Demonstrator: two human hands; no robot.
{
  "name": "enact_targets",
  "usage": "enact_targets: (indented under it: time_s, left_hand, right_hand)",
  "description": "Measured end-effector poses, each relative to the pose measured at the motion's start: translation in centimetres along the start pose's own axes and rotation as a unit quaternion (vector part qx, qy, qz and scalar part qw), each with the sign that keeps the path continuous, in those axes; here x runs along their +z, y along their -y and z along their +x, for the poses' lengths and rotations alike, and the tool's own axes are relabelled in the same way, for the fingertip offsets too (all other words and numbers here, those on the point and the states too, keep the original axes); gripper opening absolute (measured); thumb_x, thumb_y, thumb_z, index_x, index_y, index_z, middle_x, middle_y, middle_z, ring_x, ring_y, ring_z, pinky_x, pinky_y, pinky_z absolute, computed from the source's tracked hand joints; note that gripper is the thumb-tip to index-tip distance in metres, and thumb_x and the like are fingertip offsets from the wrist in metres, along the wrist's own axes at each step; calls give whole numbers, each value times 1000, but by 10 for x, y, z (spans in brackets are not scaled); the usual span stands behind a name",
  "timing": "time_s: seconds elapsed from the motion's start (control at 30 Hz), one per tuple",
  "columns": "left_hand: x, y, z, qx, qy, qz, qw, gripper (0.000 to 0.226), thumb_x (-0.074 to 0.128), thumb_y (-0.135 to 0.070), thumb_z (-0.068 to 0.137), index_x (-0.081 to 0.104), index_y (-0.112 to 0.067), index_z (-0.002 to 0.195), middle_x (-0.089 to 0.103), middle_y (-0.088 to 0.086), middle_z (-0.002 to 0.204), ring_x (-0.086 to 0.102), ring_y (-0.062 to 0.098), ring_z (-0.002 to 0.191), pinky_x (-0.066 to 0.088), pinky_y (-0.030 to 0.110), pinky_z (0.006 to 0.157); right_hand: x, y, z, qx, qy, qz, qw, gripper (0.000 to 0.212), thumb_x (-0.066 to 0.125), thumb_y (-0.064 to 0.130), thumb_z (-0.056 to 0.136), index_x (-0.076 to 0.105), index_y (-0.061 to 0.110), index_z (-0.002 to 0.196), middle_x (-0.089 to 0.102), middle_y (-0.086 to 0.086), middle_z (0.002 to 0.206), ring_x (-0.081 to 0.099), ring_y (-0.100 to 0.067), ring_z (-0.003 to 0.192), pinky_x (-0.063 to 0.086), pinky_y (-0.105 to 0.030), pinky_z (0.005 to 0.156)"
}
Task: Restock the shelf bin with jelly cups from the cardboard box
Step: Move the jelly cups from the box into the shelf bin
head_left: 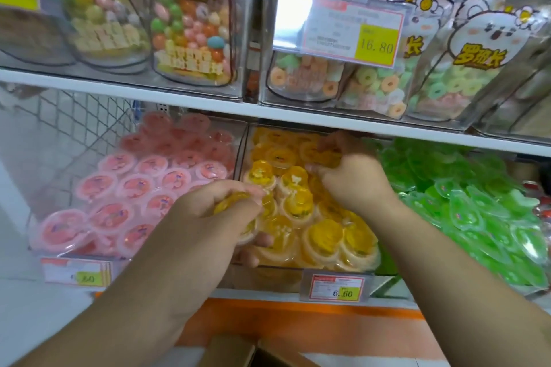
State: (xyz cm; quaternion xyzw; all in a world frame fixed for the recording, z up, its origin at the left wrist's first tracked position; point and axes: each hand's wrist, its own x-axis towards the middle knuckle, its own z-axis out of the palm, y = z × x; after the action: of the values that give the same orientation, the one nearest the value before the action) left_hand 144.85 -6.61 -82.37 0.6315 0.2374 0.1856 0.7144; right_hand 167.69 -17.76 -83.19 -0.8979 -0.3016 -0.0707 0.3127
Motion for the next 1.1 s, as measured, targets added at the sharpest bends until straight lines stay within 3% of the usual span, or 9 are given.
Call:
enact_targets:
  time_s: [0.13,0.33,0.47,0.53,0.6,0.7,0.8,0.93,1.1]
  left_hand:
    - [0,2,1,-7,-9,4,1000,23,65,-9,96,81,-21,86,76,11,104,78,35,77,56,42,66]
    - [1,0,0,-10,12,-18,1000,18,69,-8,93,81,-21,91,76,13,106,78,36,82,53,40,64]
    - [4,-1,2,-31,28,-20,999,43,58,13,91,75,-17,117,74,17,111,78,34,92,57,42,67]
    - [7,-1,2,-35,39,-11,999,52,53,18,95,66,-18,130,72,14,118,78,33,96,57,44,72]
    - [11,1,3,-34,41,10,999,52,59,11,97,59,-22,137,76,7,115,77,32,98,57,49,83]
    - [21,2,0,-29,51,27,998,43,67,-6,99,56,-21,137,79,2,110,78,29,97,56,53,96]
    - [33,-4,-9,-9,55,35,998,32,66,-18,100,60,-19,132,80,2,103,79,21,93,62,44,87]
    - [44,-9,-19,9,95,64,993,27,64,-39,98,77,-21,113,81,2,102,78,20,96,60,48,91]
    - [56,-11,-20,24,93,21,995,30,67,-36,95,70,-28,124,78,3,113,78,28,97,63,52,81]
  right_hand:
    - [-1,-1,-3,-9,34,-30,999,38,80,39,89,64,24,119,68,-2,119,62,-27,110,49,-32,87]
    - [-14,7,-10,-19,68,-55,996,38,74,45,92,63,29,125,69,1,119,65,-25,97,38,-24,75]
    - [-28,13,-28,-22,72,-28,997,36,72,38,94,63,34,129,71,3,116,68,-16,84,45,-23,72]
    - [-35,14,-41,-46,70,3,997,35,75,33,92,65,35,125,69,11,117,65,-6,93,47,-22,80]
    - [-42,15,-57,-101,93,71,988,38,77,24,90,64,37,124,65,18,122,61,-3,112,51,-26,94]
    - [-53,21,-82,-204,153,153,955,52,81,11,87,63,33,130,62,16,128,61,-12,118,55,-33,89]
    - [-57,25,-96,-255,172,159,938,59,84,8,84,63,31,134,58,14,129,61,-18,113,55,-29,81]
    - [-54,14,-101,-241,91,171,951,39,80,10,89,68,27,122,61,9,116,63,-19,100,56,-33,76]
    - [-67,8,-94,-102,89,309,941,21,73,9,97,74,24,112,65,-3,108,68,-16,76,56,-26,67]
